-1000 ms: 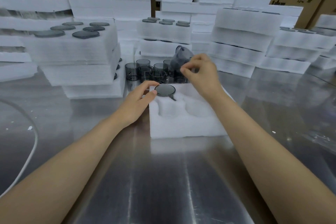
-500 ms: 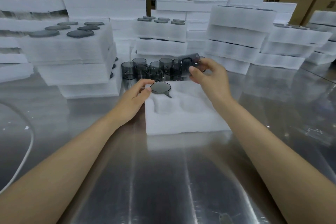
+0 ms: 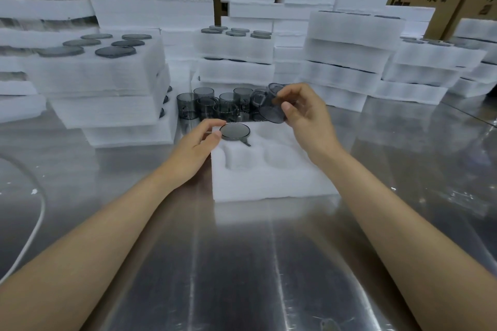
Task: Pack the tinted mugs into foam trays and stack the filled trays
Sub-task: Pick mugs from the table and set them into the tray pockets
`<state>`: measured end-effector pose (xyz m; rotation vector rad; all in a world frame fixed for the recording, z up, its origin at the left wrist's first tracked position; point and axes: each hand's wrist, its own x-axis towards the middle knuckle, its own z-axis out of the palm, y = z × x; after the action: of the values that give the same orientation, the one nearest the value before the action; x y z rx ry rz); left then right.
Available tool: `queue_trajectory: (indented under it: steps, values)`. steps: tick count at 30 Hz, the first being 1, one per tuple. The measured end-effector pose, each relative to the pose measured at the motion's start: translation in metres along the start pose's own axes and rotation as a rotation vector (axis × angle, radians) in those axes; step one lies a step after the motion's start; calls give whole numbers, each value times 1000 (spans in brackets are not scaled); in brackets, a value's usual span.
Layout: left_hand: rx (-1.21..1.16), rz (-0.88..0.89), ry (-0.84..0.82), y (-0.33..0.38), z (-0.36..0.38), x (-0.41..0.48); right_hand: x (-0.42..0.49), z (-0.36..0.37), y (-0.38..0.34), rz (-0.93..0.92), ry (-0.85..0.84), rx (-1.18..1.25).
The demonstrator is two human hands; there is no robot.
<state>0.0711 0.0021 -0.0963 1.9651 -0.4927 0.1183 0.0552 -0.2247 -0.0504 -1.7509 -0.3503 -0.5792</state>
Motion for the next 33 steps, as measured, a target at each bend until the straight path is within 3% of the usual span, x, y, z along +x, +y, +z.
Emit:
queue_trajectory:
  steps: [8, 22, 26, 33]
  values:
    - [-10, -6, 18, -1, 0, 1, 0, 1, 4, 2, -69, -74]
    - [-16, 0, -3, 0, -1, 0, -1, 4, -4, -144, -58, -648]
    - [-24, 1, 6, -1, 0, 1, -1, 3, 0, -139, -27, -530]
    - [-22, -1, 0, -1, -1, 0, 0, 3, -2, 99, -16, -190]
